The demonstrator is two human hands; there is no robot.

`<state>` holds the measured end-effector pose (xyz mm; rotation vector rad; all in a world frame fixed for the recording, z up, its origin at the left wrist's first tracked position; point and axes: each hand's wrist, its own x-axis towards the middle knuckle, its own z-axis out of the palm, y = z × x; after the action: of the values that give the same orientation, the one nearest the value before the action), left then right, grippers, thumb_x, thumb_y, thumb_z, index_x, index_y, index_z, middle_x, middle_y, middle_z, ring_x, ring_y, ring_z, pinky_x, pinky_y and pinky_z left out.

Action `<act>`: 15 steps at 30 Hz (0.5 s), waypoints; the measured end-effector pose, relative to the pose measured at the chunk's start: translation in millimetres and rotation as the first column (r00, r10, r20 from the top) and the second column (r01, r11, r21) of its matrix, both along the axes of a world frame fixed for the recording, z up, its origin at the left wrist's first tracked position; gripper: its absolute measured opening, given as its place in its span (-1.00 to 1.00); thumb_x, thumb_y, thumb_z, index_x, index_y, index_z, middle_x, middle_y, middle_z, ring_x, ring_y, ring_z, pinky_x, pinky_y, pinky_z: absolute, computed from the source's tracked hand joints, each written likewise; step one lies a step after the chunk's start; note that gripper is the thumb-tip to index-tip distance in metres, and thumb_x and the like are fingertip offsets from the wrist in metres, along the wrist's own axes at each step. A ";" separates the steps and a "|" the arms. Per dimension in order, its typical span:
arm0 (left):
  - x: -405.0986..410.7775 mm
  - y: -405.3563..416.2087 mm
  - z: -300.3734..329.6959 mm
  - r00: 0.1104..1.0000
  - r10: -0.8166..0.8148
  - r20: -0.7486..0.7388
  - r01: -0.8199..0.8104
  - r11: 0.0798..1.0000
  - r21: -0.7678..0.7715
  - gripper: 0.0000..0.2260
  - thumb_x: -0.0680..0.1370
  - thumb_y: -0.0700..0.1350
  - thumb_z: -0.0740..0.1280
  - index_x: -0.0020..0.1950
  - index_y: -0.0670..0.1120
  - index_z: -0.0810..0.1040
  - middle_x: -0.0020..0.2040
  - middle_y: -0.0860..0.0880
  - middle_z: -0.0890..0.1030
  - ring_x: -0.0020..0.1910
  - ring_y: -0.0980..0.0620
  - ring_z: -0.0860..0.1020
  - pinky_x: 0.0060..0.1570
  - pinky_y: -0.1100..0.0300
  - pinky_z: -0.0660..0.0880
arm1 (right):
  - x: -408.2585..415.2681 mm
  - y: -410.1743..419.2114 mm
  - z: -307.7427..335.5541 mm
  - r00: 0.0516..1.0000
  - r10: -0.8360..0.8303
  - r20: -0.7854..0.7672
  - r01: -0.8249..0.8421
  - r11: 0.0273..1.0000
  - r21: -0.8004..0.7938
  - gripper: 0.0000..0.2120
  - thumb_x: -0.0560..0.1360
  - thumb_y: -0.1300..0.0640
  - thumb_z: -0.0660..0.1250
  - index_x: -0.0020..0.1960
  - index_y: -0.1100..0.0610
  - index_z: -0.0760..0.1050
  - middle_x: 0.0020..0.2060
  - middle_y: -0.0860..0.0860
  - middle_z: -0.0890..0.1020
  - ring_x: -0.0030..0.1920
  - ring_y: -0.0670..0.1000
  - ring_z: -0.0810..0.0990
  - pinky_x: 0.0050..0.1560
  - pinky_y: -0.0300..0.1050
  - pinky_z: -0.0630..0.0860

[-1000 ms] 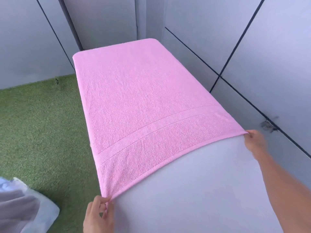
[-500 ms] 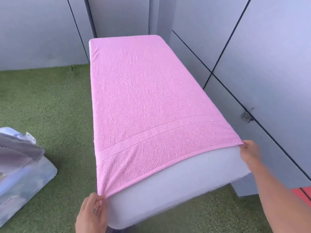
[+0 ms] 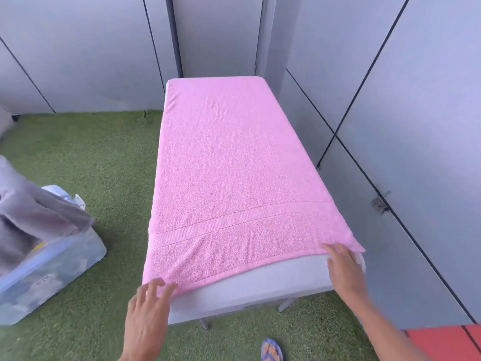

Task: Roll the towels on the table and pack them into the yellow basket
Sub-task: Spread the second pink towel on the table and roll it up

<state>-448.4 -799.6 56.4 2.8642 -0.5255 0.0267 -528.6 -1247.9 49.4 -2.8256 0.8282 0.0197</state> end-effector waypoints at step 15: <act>-1.5 -94.2 -3.2 0.998 0.006 -0.062 -0.013 0.994 -0.111 -0.63 0.23 -0.22 0.60 -0.07 0.03 0.56 -0.16 0.12 0.50 -0.24 0.10 0.47 -0.31 0.27 0.36 | -6.9 -51.5 2.4 0.947 0.279 0.157 -0.277 0.960 -0.035 -0.59 0.18 0.19 0.63 -0.21 -0.15 0.49 -0.15 -0.14 0.55 -0.12 -0.04 0.50 -0.29 -0.16 0.42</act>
<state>-449.9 -893.8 53.2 2.7497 -0.4825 -0.0298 -535.5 -1299.4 51.8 -2.8837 0.3926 -0.1707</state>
